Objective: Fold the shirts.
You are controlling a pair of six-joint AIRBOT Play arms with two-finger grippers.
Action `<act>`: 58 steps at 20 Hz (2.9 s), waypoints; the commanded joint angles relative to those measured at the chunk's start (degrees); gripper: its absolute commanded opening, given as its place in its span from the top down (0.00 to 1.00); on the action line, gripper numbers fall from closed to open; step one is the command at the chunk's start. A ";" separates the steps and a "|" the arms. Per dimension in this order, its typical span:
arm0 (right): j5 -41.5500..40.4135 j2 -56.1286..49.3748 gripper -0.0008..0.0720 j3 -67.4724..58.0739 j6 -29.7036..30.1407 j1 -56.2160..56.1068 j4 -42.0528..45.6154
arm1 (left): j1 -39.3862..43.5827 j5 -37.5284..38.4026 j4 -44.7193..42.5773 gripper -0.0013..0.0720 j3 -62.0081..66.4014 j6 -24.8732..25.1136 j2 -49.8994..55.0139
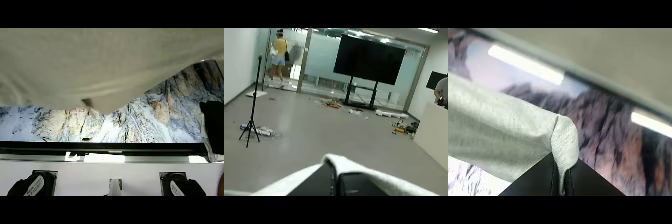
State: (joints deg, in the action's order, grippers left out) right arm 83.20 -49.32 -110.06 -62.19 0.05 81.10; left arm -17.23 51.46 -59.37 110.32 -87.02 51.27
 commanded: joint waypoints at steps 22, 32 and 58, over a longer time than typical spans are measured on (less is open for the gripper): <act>1.90 -2.29 0.94 51.80 -0.72 0.02 -0.24 | 7.63 24.92 -0.48 0.28 -38.14 3.43 36.61; 1.92 -2.29 0.94 51.80 -2.60 0.02 -1.31 | 19.67 10.47 6.95 0.31 -52.13 5.53 39.21; -5.18 2.67 0.94 -11.34 3.96 0.02 9.03 | 4.70 2.19 5.29 0.93 5.38 6.32 -8.55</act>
State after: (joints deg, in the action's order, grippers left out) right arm 73.32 -46.74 -120.57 -58.39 0.08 88.66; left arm -12.34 50.17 -48.77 116.38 -77.89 43.62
